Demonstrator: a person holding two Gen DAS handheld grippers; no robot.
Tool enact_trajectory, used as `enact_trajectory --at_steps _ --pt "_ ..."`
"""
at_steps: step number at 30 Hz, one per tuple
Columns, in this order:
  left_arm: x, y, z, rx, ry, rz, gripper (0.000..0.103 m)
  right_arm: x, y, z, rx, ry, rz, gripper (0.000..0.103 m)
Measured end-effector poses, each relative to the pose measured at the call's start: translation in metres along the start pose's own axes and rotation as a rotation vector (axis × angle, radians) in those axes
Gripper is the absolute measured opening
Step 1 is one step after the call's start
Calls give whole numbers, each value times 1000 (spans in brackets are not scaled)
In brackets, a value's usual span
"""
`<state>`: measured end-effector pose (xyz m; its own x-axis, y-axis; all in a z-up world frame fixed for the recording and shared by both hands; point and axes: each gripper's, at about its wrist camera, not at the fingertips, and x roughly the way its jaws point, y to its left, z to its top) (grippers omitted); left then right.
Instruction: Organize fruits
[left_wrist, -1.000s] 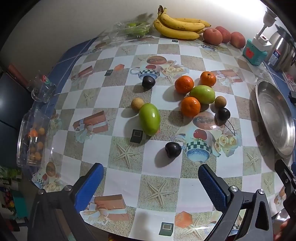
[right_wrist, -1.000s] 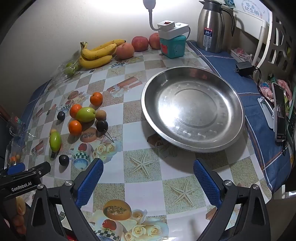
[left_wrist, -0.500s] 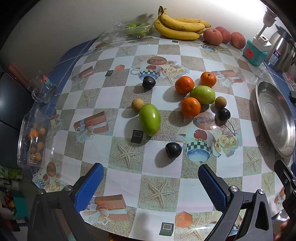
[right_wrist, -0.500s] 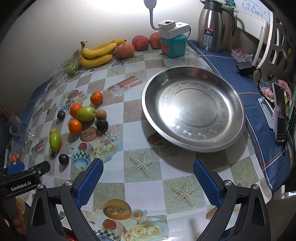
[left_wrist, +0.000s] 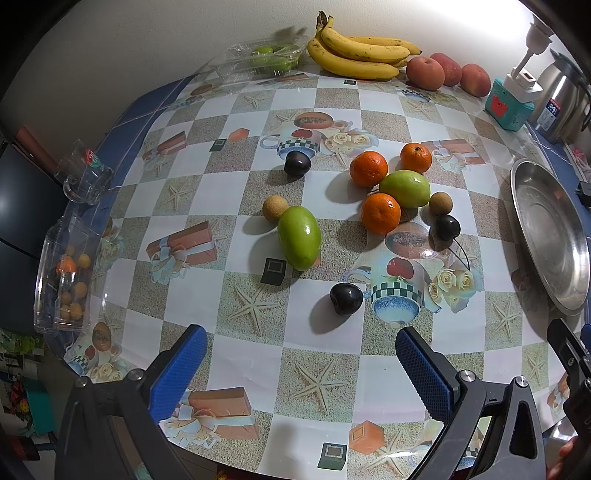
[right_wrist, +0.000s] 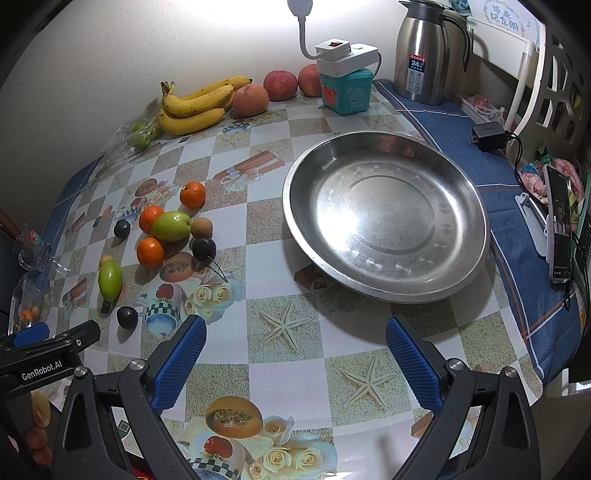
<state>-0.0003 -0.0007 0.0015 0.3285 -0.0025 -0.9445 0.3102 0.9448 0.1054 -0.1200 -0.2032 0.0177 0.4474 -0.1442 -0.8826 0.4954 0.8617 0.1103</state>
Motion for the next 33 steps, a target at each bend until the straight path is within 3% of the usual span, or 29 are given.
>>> enact_trajectory --at_steps 24,27,31,33 --pt "2 3 -1 -10 5 -10 103 0 0 1 -1 1 1 98" --pt "0 3 0 -17 -24 -27 103 -1 2 0 -7 -7 23 98" --pt "-8 4 2 -31 -103 -115 103 -9 13 1 -53 -46 74 98" --pt "-12 6 5 -37 -108 -114 103 -11 22 4 -76 -56 107 98"
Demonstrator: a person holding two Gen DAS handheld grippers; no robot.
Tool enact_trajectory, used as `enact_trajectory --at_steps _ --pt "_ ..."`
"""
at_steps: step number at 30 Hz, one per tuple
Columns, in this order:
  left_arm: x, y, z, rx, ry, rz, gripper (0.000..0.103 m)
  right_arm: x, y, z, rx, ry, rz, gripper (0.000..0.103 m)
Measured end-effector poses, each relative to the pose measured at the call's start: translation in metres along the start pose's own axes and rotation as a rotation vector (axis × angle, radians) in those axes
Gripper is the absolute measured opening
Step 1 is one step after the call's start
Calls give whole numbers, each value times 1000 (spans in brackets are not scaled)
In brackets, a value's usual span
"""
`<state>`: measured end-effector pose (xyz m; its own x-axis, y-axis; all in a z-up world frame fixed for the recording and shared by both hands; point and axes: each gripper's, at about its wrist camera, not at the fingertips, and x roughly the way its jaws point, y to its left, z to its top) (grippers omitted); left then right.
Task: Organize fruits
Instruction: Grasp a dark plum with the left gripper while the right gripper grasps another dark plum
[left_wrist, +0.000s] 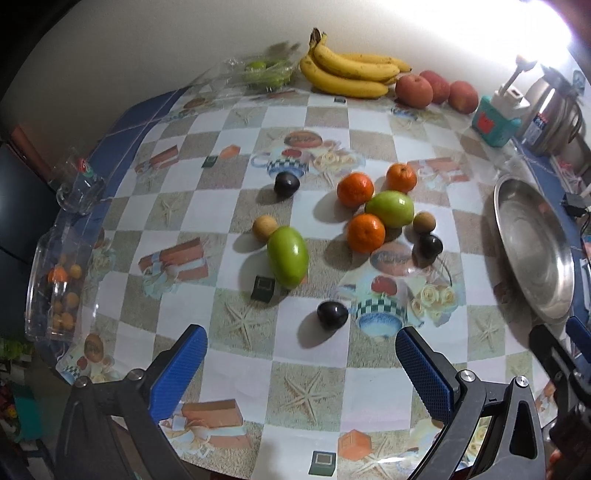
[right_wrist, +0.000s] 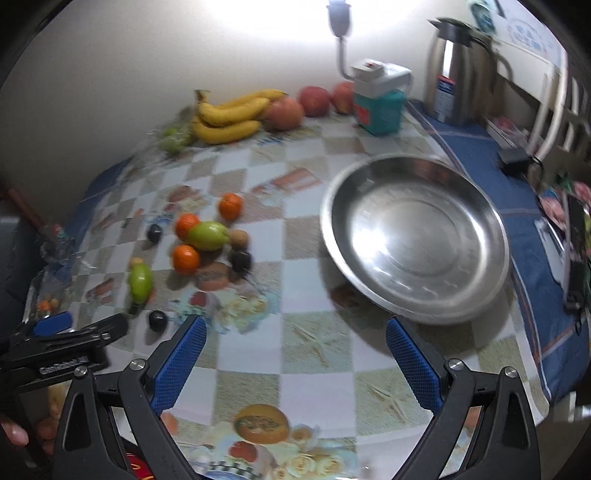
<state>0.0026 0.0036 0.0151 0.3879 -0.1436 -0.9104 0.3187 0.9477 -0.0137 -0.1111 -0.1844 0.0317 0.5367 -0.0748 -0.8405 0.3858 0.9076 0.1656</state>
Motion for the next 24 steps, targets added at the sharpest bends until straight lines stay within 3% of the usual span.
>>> enact_trajectory --at_steps 5,12,18,22,24 --pt "-1 15 18 -91 58 20 103 0 17 14 -19 -2 36 98" --pt "5 22 36 -171 52 54 103 9 28 36 -15 5 78 98" --pt "24 33 41 -268 102 62 103 32 32 49 -10 56 77 98" --pt "32 32 41 -266 77 77 103 48 34 55 -27 74 57 98" --pt "39 32 39 -267 104 66 103 57 36 58 -35 86 58 98"
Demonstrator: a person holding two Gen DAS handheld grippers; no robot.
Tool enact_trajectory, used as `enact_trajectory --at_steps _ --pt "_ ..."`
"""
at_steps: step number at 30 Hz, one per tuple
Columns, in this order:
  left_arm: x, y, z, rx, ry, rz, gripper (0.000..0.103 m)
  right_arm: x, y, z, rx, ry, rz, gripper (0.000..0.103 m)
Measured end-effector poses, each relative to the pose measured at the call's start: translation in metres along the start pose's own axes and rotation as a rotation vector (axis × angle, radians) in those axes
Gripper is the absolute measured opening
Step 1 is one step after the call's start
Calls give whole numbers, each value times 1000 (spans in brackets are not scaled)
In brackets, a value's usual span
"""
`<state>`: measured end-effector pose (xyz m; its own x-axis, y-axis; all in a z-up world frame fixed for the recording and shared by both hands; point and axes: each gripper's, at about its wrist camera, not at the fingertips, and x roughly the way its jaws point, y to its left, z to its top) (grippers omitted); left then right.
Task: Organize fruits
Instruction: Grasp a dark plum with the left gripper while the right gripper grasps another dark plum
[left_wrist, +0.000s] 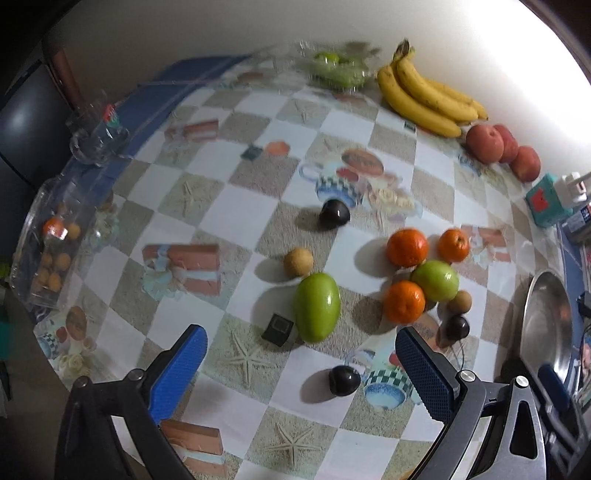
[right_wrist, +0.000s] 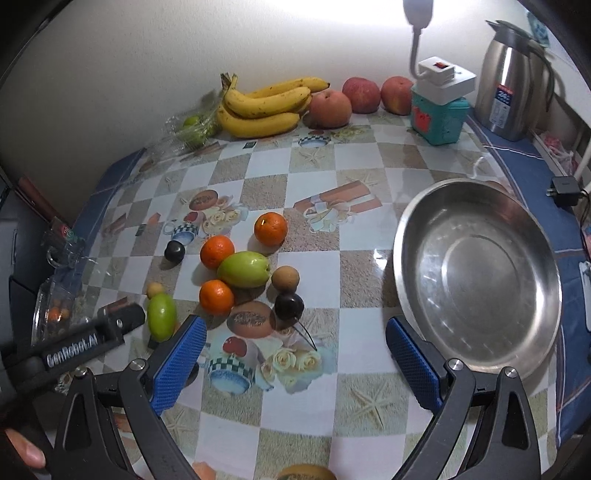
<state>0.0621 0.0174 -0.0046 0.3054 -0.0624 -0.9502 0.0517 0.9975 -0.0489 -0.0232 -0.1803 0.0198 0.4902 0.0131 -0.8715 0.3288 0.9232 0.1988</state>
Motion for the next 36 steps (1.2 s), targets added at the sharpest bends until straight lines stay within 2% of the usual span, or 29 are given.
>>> enact_trajectory --at_steps 3,9,11,12,16,23,25,33,36 --pt "7 4 -2 -21 19 -8 103 11 2 4 -12 11 -1 98" --pt "20 5 -7 -20 42 24 103 37 4 6 -45 62 -12 97" --pt "22 2 -9 -3 34 36 103 44 3 4 -45 81 -15 92" --pt "23 0 -10 2 32 39 103 46 4 4 -48 85 -16 85" --pt "31 -5 -16 23 63 41 103 53 4 5 -63 88 -24 80" --pt "38 -23 -26 117 96 47 103 66 4 8 -69 100 -6 72" --pt "41 -29 -29 150 104 52 103 68 7 8 -81 103 -3 64" --pt "49 -44 -31 199 121 46 103 82 11 4 -112 132 -15 61" --pt "54 -48 -32 204 142 29 102 84 10 4 -107 138 -11 53"
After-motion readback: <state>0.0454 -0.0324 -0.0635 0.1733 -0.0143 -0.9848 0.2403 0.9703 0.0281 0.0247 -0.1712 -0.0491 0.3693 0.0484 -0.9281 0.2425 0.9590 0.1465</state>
